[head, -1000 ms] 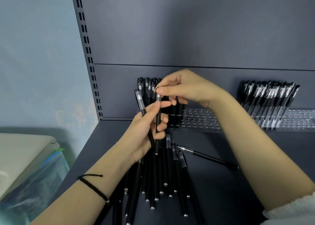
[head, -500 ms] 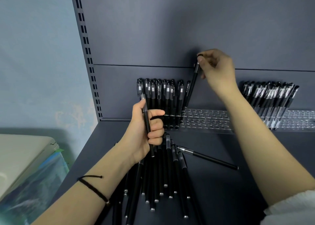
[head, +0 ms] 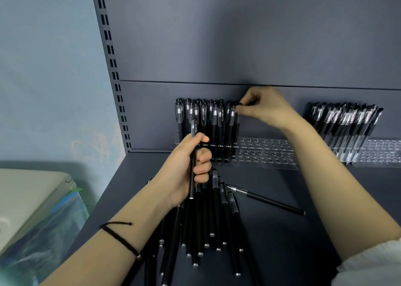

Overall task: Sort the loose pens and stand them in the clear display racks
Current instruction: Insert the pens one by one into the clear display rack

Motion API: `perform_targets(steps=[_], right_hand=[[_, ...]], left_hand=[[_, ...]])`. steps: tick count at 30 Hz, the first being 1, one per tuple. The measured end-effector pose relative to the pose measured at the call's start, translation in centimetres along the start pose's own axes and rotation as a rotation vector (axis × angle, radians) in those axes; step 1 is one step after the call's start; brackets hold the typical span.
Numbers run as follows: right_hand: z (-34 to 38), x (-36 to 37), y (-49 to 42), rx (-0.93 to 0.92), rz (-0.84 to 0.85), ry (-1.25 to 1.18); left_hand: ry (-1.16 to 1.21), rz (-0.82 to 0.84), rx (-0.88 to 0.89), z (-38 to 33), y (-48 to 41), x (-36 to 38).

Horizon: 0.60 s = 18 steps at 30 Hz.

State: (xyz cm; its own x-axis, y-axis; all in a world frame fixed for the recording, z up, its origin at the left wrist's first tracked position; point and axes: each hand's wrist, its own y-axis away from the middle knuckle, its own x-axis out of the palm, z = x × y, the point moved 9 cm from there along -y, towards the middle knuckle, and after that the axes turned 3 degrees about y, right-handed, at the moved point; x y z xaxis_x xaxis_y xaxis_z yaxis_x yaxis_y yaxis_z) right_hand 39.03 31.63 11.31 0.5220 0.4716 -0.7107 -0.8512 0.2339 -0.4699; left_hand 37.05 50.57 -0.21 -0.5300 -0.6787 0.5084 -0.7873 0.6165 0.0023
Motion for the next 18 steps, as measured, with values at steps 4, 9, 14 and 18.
perform_targets(steps=[4,9,14,18], right_hand=[[0.3,-0.1,0.3,0.013,0.065,-0.067],[4.2,-2.0,1.0,-0.116,-0.109,-0.197],[8.4,2.7,3.8,-0.191,0.421,-0.196],[8.5,4.3,3.6,-0.156,0.433,-0.381]], left_hand=[[-0.052,0.006,0.031,-0.4,0.1,0.1],[-0.066,0.030,0.043,-0.5,0.2,0.4],[-0.005,0.096,0.054,-0.7,0.4,1.1],[0.007,0.125,0.072,-1.0,0.5,1.4]])
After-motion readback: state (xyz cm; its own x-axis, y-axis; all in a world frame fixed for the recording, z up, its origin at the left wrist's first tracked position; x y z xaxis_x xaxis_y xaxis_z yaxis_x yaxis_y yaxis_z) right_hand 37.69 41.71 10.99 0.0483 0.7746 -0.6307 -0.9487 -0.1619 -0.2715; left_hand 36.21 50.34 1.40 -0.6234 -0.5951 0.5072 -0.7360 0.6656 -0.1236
